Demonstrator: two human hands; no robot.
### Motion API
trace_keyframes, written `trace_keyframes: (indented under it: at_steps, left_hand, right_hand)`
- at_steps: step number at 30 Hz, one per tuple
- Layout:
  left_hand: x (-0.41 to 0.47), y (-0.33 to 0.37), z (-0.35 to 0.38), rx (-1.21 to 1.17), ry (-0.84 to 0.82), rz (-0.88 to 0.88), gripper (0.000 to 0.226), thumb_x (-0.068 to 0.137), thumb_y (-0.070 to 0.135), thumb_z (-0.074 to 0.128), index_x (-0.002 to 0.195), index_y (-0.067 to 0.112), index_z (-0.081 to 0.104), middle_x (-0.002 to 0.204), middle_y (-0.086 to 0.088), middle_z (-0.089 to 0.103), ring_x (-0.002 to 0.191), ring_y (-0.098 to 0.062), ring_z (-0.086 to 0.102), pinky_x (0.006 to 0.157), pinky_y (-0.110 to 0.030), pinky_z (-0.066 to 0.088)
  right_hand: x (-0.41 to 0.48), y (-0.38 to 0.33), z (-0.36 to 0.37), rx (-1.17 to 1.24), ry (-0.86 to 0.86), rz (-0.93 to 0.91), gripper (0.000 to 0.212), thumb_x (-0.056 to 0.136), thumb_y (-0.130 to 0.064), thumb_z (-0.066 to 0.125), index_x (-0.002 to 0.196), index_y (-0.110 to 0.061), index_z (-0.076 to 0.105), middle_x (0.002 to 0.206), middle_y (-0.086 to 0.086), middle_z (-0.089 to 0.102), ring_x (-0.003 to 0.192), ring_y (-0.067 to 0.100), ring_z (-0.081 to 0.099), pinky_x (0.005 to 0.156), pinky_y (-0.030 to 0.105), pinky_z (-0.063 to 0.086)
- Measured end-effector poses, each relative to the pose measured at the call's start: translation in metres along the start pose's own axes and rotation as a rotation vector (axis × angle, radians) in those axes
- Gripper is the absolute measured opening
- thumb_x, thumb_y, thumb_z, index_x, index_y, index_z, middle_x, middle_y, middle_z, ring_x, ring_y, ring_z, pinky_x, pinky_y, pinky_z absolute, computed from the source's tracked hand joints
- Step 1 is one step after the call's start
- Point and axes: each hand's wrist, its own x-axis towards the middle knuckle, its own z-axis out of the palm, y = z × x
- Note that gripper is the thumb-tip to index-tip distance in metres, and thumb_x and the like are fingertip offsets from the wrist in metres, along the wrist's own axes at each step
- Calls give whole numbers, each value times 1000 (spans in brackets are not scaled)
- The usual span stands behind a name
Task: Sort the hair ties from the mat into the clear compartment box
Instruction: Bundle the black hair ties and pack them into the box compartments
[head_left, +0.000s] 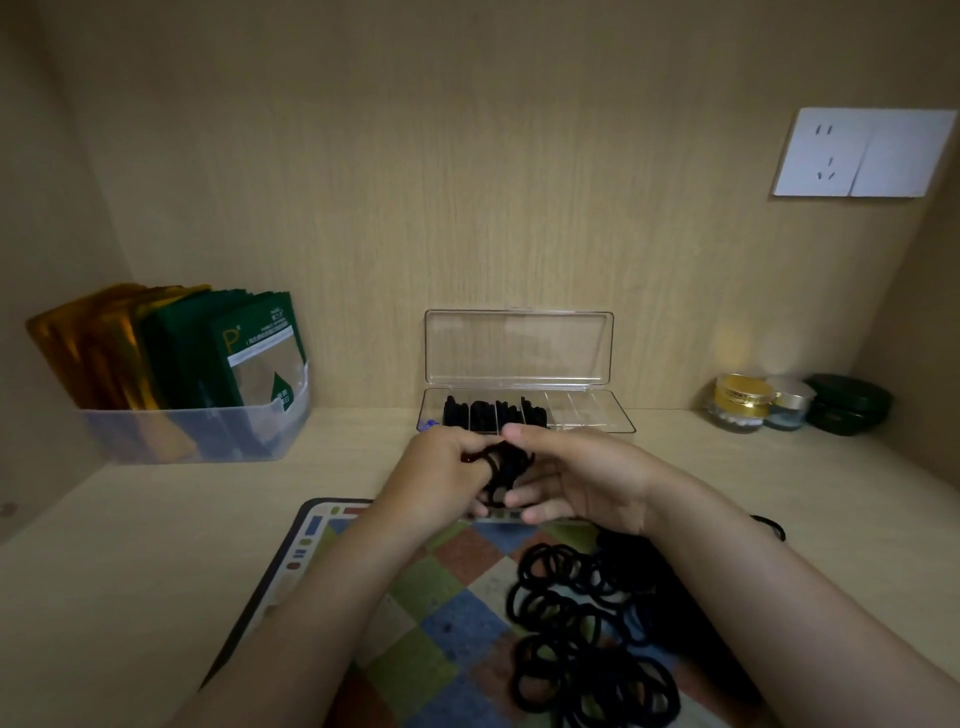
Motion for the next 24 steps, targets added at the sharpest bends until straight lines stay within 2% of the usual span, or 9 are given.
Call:
trace_keyframes:
  at_steps: [2, 6, 10, 13, 17, 19, 20, 22, 24]
  left_hand:
    - [-2, 4, 0, 47, 5, 13, 27, 97, 12, 57, 103, 36, 70, 70, 11, 68, 49, -10, 64, 58, -26, 58]
    - [-4, 7, -2, 20, -35, 10, 27, 96, 16, 61, 110, 34, 74, 71, 10, 68, 50, -11, 65, 60, -27, 60]
    - [1, 3, -5, -108, -112, -82, 24, 95, 18, 65, 113, 31, 75, 66, 1, 67, 58, -17, 62, 74, -45, 63]
    - [0, 4, -10, -168, -212, -85, 26, 95, 18, 65, 116, 32, 73, 89, -16, 73, 67, -18, 63, 74, -40, 62]
    - [-3, 6, -20, -295, -264, -178, 35, 95, 15, 65, 129, 24, 64, 107, -6, 72, 78, -18, 71, 62, -29, 60]
    - [-2, 1, -24, -180, -196, -221, 32, 94, 16, 66, 126, 19, 63, 96, -8, 73, 66, -22, 71, 49, -28, 53]
    - [-1, -3, -26, -4, -164, -217, 28, 94, 16, 67, 121, 19, 63, 89, -8, 73, 57, -21, 69, 45, -27, 49]
    - [-2, -5, -26, 304, -178, -217, 18, 91, 17, 67, 109, 19, 63, 83, -9, 75, 48, -16, 66, 44, -24, 47]
    - [-1, -5, -23, 310, -223, -252, 14, 89, 13, 67, 102, 14, 64, 84, -16, 76, 51, -17, 67, 48, -24, 50]
  right_hand:
    - [3, 3, 2, -123, 78, -24, 45, 73, -37, 83, 100, -3, 71, 80, 13, 70, 77, 23, 71, 59, 28, 60]
    - [7, 8, -1, -189, 170, -65, 18, 83, -19, 79, 88, -3, 71, 74, 17, 73, 66, 22, 71, 57, 28, 60]
    - [7, 8, -3, -173, 145, -59, 15, 85, -13, 76, 94, -2, 73, 91, 28, 73, 67, 22, 72, 60, 30, 61]
    - [6, 7, -4, -182, 152, -61, 8, 84, -13, 76, 88, -6, 75, 82, 19, 74, 64, 20, 72, 63, 34, 61]
    - [4, 5, -9, -186, 221, -81, 7, 86, -13, 74, 90, -7, 75, 65, 8, 73, 56, 16, 69, 64, 33, 62]
    - [2, 3, -12, -151, 224, -89, 12, 87, -12, 73, 95, -3, 74, 65, 12, 71, 53, 17, 68, 59, 31, 62]
    - [1, 2, -13, -129, 212, -94, 14, 88, -11, 72, 97, -1, 74, 67, 16, 71, 53, 18, 68, 58, 30, 62]
    - [-1, 0, -12, -118, 169, -105, 15, 88, -12, 72, 98, -1, 74, 70, 19, 70, 56, 19, 68, 56, 29, 61]
    - [-2, 1, -10, -140, 122, -102, 11, 88, -13, 72, 94, -4, 75, 69, 19, 70, 56, 19, 67, 56, 28, 61]
